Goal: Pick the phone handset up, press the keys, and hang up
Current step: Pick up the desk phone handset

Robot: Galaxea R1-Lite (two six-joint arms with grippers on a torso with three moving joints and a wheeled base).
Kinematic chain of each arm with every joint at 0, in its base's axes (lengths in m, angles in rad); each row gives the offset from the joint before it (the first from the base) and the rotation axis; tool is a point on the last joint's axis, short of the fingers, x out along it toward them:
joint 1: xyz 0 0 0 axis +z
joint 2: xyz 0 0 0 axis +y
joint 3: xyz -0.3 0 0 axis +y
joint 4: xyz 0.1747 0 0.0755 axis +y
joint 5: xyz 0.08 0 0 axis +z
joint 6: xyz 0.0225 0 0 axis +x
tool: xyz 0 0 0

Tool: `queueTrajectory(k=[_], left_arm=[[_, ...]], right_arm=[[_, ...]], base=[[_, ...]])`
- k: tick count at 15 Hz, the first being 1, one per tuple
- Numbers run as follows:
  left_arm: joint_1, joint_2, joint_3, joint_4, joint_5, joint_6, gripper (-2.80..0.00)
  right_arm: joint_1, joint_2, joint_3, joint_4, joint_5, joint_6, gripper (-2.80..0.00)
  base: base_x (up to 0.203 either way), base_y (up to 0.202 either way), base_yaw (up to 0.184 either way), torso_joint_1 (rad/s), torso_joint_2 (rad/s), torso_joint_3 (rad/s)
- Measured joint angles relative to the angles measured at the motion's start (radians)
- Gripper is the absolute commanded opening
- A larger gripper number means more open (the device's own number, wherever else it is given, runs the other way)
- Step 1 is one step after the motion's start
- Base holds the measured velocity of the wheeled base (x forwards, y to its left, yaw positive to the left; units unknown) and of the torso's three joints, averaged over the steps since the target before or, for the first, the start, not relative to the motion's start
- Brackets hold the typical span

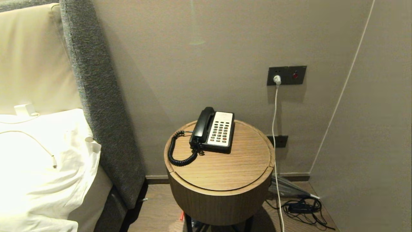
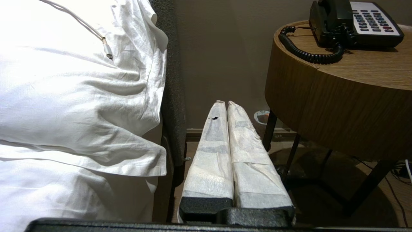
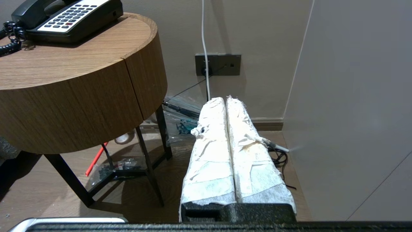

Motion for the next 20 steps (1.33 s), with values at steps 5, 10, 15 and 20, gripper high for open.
queueTrajectory(k=[5,10,15,20], left_arm=[[0.0,0.0,-0.001,-0.001,0.0,0.003,-2.8],[0.0,0.0,-0.001,-0.001,0.001,-0.001,-2.8],[0.0,0.0,-0.001,0.0,0.001,-0.001,-2.8],[0.0,0.0,-0.001,0.0,0.001,0.0,-2.8]], right_arm=[[0.001,0.0,0.0,0.0,0.0,0.0,-2.8],[0.001,0.0,0.0,0.0,0.0,0.0,-2.8],[0.001,0.0,0.0,0.0,0.0,0.0,-2.8],[0.001,0.0,0.0,0.0,0.0,0.0,-2.8]], base=[[0.0,0.0,0.0,0.001,0.0,-0.076],[0.0,0.0,0.0,0.002,0.0,-0.192],[0.0,0.0,0.0,0.002,0.0,-0.194],[0.0,0.0,0.0,0.001,0.0,-0.197]])
